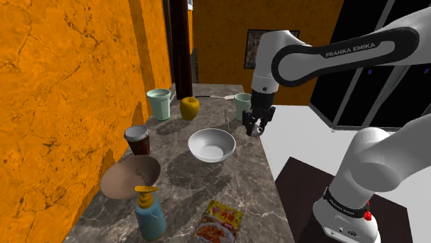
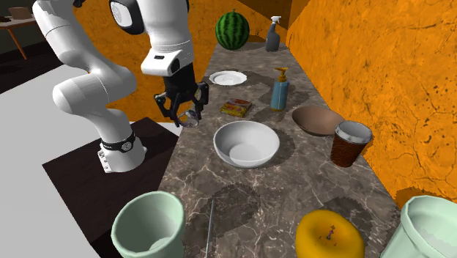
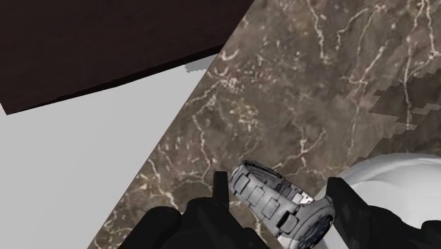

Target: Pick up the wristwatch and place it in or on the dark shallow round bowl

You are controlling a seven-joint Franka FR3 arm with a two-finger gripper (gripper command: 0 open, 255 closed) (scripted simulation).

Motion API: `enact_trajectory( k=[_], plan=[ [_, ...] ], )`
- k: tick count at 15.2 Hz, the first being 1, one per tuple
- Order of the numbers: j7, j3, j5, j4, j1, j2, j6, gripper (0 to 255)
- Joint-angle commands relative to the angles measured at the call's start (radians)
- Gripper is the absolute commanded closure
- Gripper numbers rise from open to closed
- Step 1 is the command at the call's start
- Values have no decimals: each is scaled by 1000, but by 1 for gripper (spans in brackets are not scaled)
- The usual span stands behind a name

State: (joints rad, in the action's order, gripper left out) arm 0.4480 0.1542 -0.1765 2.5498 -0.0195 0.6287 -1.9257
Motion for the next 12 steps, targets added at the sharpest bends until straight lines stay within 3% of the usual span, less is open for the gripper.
enact_trajectory(
  k=[1, 7, 12],
  plan=[
    [19, 15, -5, -35, -5, -29, 4, 255],
    [140, 117, -20, -189, -29, -219, -47, 255],
    [249, 195, 8, -345, -40, -388, -69, 255]
  ],
)
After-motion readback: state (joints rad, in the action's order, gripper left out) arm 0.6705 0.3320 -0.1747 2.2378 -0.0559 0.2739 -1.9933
